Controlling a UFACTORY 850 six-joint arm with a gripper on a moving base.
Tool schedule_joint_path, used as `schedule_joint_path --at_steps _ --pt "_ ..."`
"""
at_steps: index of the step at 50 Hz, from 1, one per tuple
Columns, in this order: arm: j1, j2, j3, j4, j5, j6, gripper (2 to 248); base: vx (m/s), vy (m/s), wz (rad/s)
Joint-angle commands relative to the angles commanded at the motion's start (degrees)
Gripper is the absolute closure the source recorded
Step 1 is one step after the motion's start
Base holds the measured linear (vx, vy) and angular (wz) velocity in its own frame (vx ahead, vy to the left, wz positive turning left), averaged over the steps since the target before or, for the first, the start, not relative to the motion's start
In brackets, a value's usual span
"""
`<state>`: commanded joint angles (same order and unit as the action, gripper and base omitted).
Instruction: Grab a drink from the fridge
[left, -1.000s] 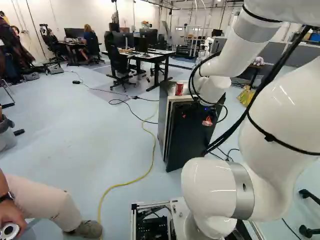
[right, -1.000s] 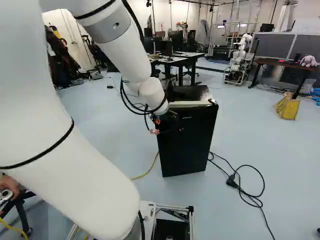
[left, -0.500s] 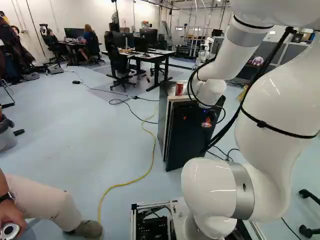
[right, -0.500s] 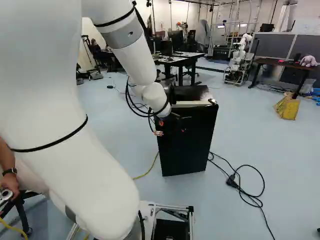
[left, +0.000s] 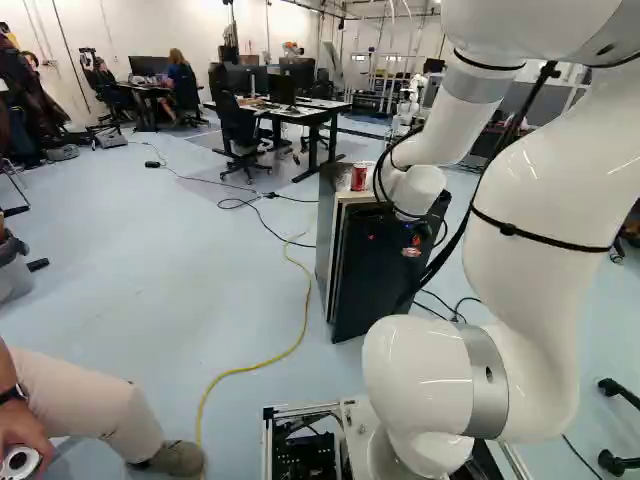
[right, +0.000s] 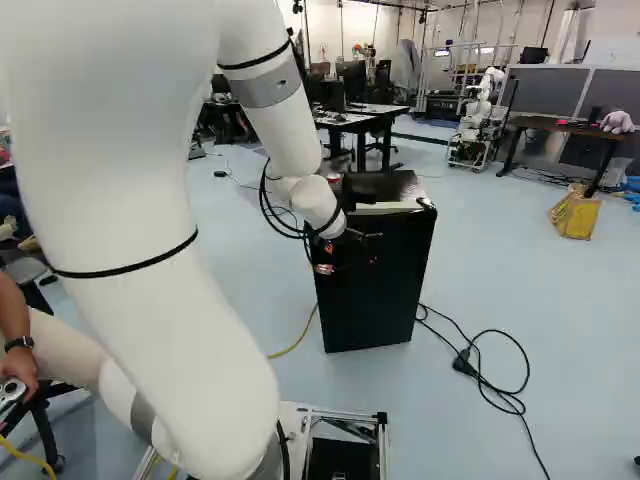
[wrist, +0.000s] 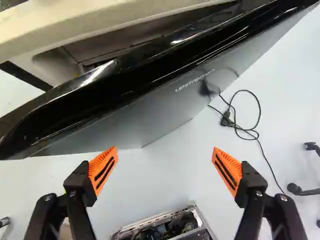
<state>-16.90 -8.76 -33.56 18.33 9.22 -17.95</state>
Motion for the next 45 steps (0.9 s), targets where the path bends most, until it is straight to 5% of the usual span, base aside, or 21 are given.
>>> schedule_joint_path --at_steps 45 --pt "1.91 -1.21 -1.21 -0.06 2.89 0.0 3 0.0 0.0 0.0"
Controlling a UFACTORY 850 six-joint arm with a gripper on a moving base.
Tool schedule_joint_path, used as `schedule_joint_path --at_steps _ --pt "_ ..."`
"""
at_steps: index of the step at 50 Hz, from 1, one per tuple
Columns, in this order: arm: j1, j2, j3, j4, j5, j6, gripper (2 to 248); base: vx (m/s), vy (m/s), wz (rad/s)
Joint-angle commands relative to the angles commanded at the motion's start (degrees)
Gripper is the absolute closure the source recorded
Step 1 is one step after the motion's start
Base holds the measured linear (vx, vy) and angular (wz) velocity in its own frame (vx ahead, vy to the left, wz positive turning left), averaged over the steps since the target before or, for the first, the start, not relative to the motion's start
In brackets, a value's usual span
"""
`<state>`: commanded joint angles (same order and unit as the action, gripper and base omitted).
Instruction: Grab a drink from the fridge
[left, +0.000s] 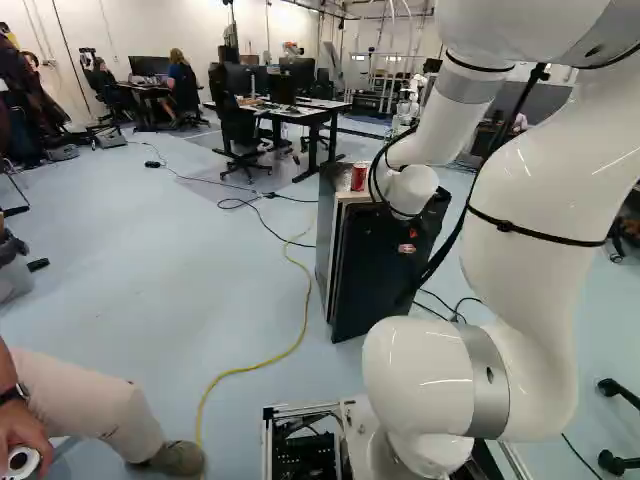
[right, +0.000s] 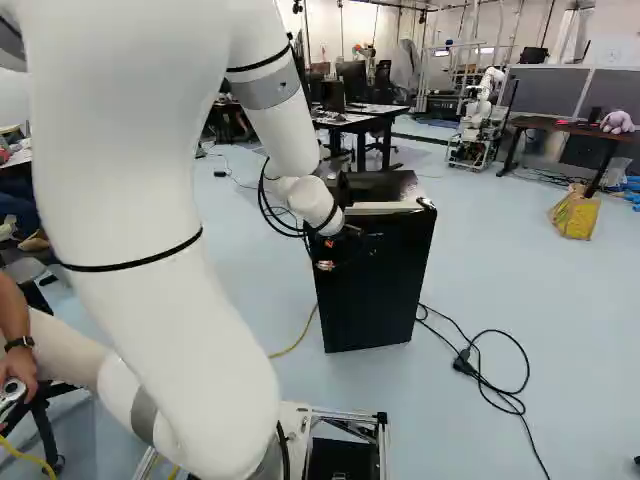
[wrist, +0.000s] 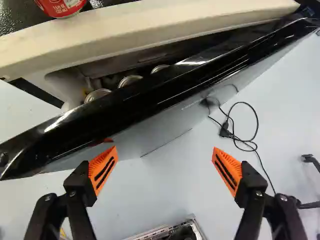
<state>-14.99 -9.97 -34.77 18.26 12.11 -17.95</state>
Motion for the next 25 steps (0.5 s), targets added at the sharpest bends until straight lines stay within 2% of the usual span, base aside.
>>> schedule_joint_path --at_steps 25 --pt "1.81 -1.18 -1.38 0.0 0.0 0.0 3 0.0 0.0 0.0"
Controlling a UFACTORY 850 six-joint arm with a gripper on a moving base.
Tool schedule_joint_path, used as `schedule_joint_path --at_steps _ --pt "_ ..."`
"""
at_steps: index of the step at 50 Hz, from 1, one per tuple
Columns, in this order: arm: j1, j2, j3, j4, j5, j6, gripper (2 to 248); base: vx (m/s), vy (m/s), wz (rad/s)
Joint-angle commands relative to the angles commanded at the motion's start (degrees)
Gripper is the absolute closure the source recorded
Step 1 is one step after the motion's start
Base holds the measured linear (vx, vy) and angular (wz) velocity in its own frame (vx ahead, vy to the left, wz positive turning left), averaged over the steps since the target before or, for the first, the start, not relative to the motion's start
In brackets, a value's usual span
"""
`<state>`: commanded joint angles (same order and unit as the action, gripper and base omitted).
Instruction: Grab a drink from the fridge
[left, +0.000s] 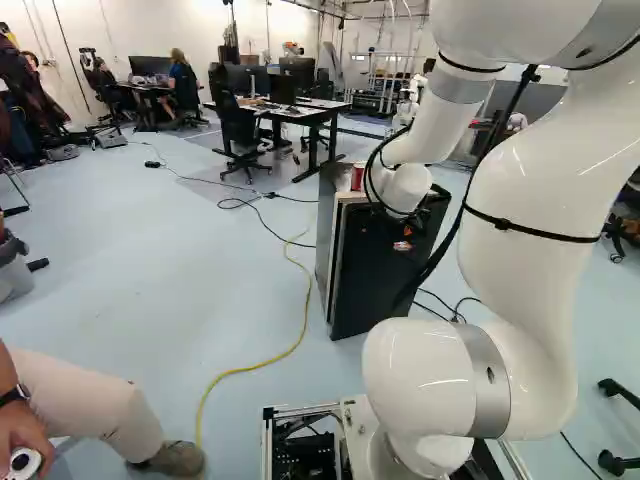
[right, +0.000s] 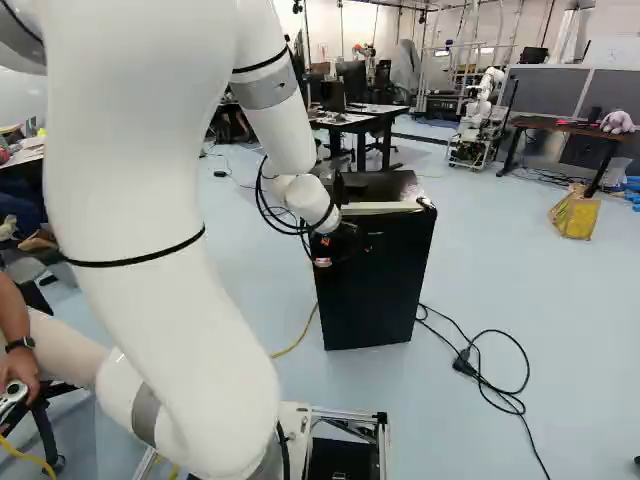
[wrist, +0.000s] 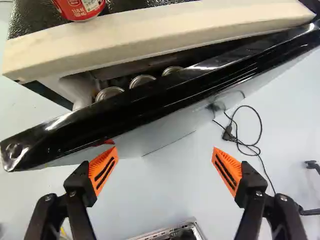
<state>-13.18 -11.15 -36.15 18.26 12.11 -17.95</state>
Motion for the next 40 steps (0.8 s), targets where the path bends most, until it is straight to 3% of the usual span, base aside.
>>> schedule_joint_path --at_steps 40 --pt "2.77 -2.36 -2.81 0.0 0.0 0.0 3 0.0 0.0 0.0"
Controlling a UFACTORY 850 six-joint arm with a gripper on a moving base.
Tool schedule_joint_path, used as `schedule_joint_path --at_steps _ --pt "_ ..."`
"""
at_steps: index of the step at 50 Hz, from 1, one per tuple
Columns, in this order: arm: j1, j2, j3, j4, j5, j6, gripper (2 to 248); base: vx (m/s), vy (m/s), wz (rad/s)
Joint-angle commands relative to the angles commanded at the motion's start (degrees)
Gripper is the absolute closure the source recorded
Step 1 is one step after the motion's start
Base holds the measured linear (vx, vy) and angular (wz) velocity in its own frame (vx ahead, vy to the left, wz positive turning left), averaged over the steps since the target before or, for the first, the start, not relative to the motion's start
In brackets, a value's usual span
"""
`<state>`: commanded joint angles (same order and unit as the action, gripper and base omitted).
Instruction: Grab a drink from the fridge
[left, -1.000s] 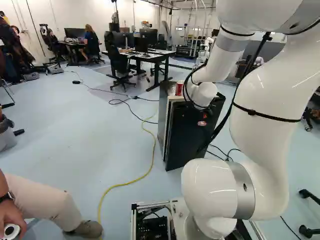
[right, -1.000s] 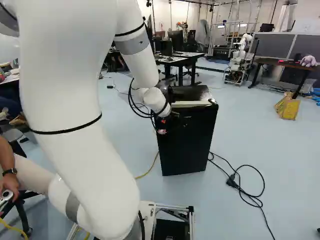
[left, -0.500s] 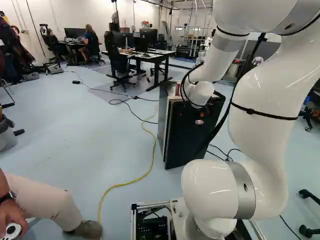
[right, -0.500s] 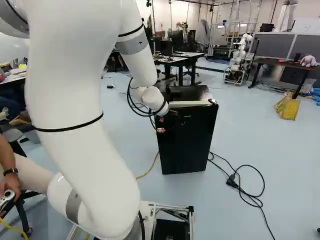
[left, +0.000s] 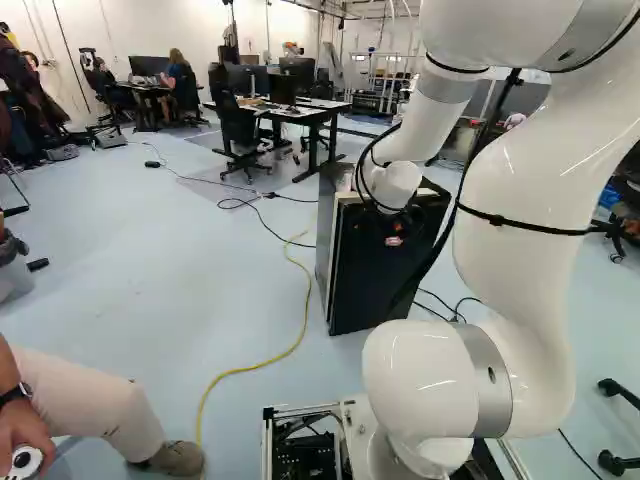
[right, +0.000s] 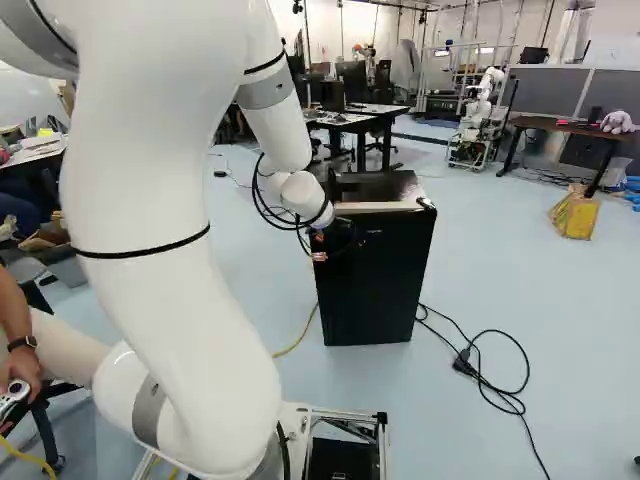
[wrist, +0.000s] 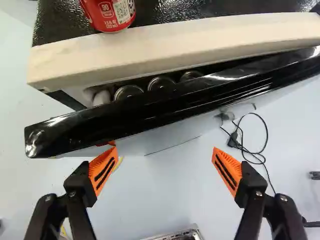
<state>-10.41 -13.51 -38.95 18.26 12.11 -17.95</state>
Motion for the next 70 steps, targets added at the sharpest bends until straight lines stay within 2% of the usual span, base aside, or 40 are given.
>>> schedule_joint_path --at_steps 51,70 --pt "2.77 -3.57 -4.38 0.0 0.0 0.0 3 0.0 0.0 0.0" --pt "2.85 -2.64 -3.22 0.0 0.0 0.0 3 0.0 0.0 0.0"
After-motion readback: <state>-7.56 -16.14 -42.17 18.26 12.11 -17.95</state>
